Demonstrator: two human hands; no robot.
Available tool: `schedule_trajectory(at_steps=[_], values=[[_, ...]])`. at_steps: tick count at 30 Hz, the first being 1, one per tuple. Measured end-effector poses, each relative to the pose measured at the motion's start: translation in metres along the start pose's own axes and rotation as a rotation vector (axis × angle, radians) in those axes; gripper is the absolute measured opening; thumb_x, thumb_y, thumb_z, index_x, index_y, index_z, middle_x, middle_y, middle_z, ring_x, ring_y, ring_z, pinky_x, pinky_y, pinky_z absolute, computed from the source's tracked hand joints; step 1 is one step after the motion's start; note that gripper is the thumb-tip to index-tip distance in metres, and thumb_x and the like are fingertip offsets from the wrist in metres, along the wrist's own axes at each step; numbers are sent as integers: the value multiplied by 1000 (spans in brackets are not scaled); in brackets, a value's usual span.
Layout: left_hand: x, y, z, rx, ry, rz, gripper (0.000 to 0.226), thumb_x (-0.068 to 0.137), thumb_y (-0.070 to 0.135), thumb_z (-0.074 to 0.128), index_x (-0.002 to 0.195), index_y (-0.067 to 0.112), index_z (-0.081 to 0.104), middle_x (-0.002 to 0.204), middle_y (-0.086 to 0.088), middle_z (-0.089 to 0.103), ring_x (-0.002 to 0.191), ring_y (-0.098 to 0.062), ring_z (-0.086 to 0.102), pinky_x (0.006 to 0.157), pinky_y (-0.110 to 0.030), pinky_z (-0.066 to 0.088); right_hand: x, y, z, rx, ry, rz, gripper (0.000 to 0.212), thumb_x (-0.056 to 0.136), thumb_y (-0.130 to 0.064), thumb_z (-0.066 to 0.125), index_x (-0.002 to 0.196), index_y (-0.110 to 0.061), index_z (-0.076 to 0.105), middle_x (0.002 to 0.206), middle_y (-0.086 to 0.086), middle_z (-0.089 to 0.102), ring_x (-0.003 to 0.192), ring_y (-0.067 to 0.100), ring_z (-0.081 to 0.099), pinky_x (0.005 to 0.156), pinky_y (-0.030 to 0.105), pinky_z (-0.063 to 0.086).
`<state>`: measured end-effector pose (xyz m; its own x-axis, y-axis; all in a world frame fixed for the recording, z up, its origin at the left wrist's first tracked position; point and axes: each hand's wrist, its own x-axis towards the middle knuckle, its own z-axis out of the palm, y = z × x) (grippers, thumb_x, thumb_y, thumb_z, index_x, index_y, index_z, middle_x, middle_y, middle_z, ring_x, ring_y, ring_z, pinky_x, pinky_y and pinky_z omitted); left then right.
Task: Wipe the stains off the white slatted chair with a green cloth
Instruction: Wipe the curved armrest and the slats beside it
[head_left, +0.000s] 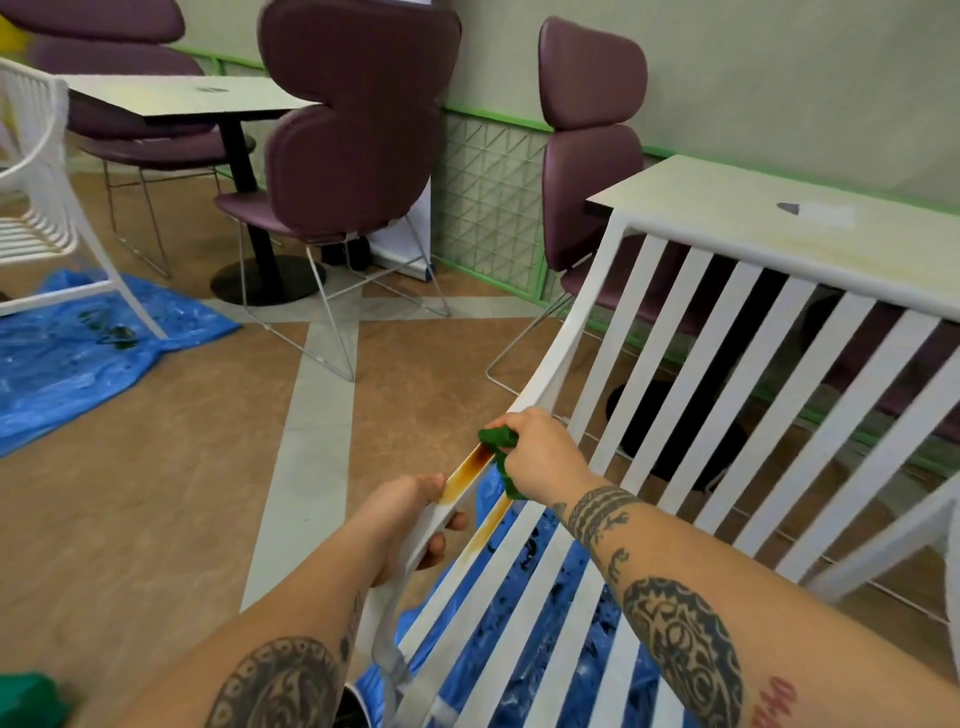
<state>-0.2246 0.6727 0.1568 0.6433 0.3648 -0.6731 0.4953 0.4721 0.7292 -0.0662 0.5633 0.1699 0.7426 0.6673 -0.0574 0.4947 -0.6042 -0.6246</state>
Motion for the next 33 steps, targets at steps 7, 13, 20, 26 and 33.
schedule_trajectory(at_steps=[7, 13, 20, 26, 33], values=[[-1, -1, 4, -6, 35, 35, 28, 102, 31, 48, 117, 8, 57, 89, -18, 70, 50, -18, 49, 52, -29, 46, 12, -7, -19, -94, 51, 4, 37, 94, -1, 52, 122, -20, 67, 114, 10, 60, 93, 28, 62, 69, 31, 49], [-2, -1, 6, -21, 22, 20, 35, 104, 35, 43, 122, 10, 58, 85, -18, 67, 48, -19, 47, 51, -29, 43, -8, -10, 3, -124, 31, -44, 46, 91, 7, 51, 125, -20, 65, 113, 4, 45, 100, 32, 58, 81, 38, 54], [-13, -4, -5, 63, 28, 63, 60, 106, 55, 24, 115, 14, 67, 92, -17, 78, 75, -32, 71, 78, -42, 57, -22, -20, 2, -159, -45, -57, 39, 92, 2, 53, 119, -21, 68, 107, 3, 52, 90, 28, 62, 75, 43, 62], [-25, -19, -29, 122, -144, -15, 72, 103, 63, 18, 124, 10, 63, 108, -19, 75, 90, -35, 70, 92, -48, 54, -40, -40, 13, -222, -17, -56, 31, 93, -1, 54, 119, -14, 67, 108, 7, 52, 95, 30, 61, 75, 36, 50], [-23, -22, -31, -34, -114, -8, 119, 76, 93, -1, 150, 12, 45, 126, -22, 67, 107, -39, 66, 90, -43, 53, -75, -53, 29, -246, -81, -178, 24, 91, -1, 56, 109, -13, 67, 102, 4, 46, 91, 30, 57, 80, 40, 49]])
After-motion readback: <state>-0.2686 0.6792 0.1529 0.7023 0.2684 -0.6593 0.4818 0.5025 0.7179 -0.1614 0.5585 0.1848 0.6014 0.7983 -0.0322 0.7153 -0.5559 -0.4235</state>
